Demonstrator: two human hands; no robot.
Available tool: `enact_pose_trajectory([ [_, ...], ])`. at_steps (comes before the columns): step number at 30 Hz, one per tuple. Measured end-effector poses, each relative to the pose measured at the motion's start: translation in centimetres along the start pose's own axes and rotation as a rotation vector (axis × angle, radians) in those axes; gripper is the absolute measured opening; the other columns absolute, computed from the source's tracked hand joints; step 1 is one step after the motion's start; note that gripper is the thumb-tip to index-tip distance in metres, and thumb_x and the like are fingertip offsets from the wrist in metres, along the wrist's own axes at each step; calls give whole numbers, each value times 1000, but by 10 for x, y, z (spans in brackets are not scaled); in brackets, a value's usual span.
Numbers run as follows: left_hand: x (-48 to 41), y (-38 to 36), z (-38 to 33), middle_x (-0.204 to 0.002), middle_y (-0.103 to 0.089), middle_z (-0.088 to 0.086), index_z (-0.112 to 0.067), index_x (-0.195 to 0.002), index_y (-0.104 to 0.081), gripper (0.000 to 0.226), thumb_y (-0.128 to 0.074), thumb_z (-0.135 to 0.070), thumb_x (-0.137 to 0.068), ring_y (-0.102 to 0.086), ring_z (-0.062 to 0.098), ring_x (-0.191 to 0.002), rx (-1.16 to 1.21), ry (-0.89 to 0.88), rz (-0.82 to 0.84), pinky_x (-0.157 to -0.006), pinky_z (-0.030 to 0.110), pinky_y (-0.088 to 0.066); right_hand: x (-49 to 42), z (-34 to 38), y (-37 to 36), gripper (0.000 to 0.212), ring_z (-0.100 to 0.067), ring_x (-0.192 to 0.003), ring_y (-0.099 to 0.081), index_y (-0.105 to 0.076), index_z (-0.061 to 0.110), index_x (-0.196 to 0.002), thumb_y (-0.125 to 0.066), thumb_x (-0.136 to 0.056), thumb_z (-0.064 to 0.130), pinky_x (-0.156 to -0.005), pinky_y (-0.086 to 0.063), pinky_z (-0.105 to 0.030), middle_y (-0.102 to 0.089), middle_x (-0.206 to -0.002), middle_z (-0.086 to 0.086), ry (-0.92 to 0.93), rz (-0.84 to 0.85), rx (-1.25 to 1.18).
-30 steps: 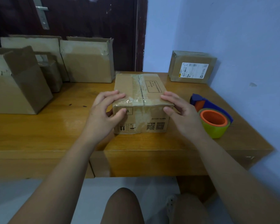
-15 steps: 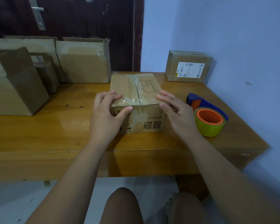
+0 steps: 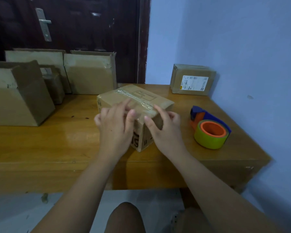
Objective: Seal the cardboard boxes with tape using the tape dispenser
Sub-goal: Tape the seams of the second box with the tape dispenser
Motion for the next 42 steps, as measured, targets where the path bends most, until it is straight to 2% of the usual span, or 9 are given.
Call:
enact_pose_trajectory([
  [4,-24,4,34,-146,-36,-3,-24,-139,-43,46,-51,-32,-94,-25,18,-136,13,270,1,-111,40,-23,-18,3,5,55,-6,-119,-42,-29,38,-146,-45,-95,49,-83,-42,-21,-32,-145,4,-28,75,-69],
  [7,-39,6,64,-156,-17,1,-25,-148,-28,62,-55,-34,-93,-16,22,-143,214,610,-21,-112,42,-23,-34,6,10,49,9,-79,-49,-27,31,-149,-40,-102,26,-53,-41,-5,-45,-138,9,-115,76,-275],
  [11,-44,-4,89,-147,-38,3,-21,-145,-33,55,-50,-36,-96,-36,23,-134,583,891,25,-105,39,-33,-56,4,10,42,1,-87,-50,-36,22,-145,-35,-103,31,-65,-41,-17,-57,-124,3,-220,-23,-383],
  [17,-60,-14,67,-109,-53,-9,-26,-114,-54,25,-41,-41,-99,-46,12,-110,719,733,18,-88,31,-37,-78,11,21,47,-19,-124,-46,-30,28,-148,-39,-102,24,-96,-47,-39,-35,-151,0,-136,-38,-403],
  [20,-79,-26,46,-102,-55,-12,-30,-99,-55,14,-43,-38,-99,-51,11,-104,797,648,52,-91,31,-39,-91,15,52,44,-7,-114,-47,-36,31,-145,-35,-103,17,-85,-44,-20,-30,-154,2,-12,-131,-395],
  [24,-105,-62,6,-109,-57,-9,-20,-119,-52,26,-44,-35,-99,-52,10,-106,838,540,148,-94,30,-42,-114,1,101,42,-11,-75,-57,-48,28,-138,-31,-103,11,-64,-51,-18,-40,-147,4,20,-282,-429],
  [27,-115,-102,-20,-118,-58,-4,-19,-124,-53,33,-44,-37,-98,-52,12,-111,854,508,243,-102,37,-41,-133,-31,137,39,-18,-101,-56,-58,27,-128,-36,-100,13,-93,-50,-41,-51,-133,2,-52,-387,-492],
  [32,-113,-173,-51,-125,-60,-5,-21,-131,-54,40,-40,-40,-99,-51,13,-119,913,522,429,-106,42,-39,-147,-94,178,33,-3,-97,-52,-58,26,-128,-47,-98,21,-68,-40,-15,-54,-122,6,-120,-458,-396],
  [42,-90,-246,-66,-126,-56,-3,-18,-135,-48,43,-31,-39,-102,-49,18,-124,956,573,568,-106,35,-39,-162,-176,193,28,-10,-104,-49,-58,15,-126,-45,-100,16,-75,-42,-18,-54,-113,3,-192,-448,-298],
])
Point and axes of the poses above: each hand's wrist, its own x-axis away from the middle knuckle, its own y-axis out of the back of the hand, z = x × y, the point moved 4 cm from there along -x, towards the middle knuckle
